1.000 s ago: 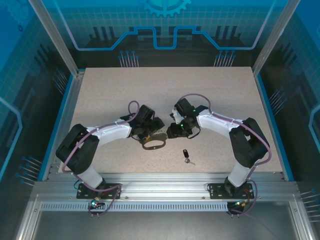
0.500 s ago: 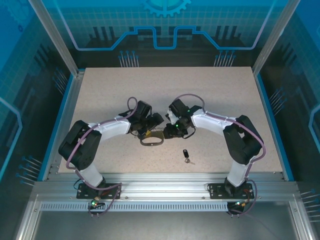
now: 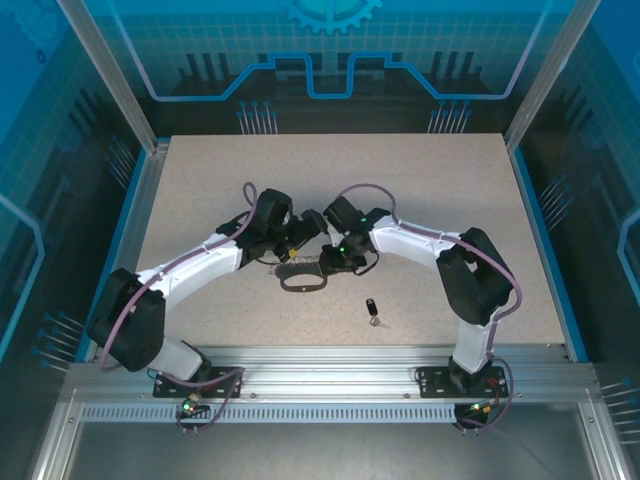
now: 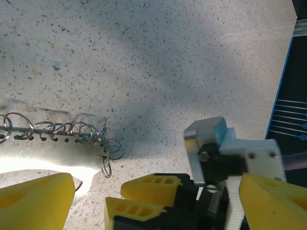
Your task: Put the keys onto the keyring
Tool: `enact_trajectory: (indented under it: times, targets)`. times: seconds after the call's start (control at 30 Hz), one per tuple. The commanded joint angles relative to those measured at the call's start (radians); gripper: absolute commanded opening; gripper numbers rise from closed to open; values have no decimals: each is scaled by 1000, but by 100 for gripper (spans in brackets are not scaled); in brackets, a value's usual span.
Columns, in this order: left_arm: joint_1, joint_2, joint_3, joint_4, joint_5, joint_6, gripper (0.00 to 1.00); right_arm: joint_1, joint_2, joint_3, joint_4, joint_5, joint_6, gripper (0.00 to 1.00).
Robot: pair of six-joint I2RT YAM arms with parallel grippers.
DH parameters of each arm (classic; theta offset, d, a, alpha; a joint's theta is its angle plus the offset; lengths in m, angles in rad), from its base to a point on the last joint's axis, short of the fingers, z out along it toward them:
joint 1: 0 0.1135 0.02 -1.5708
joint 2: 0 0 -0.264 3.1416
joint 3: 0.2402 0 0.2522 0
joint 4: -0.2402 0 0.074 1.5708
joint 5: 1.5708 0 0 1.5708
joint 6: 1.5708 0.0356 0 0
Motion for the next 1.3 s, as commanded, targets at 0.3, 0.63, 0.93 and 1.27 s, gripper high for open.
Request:
enact_trajectory:
  times: [0.3, 0.63, 0.93, 1.27]
  targets:
    - [25, -92, 14, -134, -41, 56, 91, 37, 62, 51, -86, 177, -87, 30]
    - [24, -133, -15, -145, -64, 46, 91, 43, 74, 61, -76, 152, -109, 30]
    - [25, -149, -27, -149, -77, 44, 91, 63, 87, 66, -69, 141, -114, 32]
    - [24, -155, -35, -148, -80, 38, 91, 63, 126, 100, -72, 147, -119, 33]
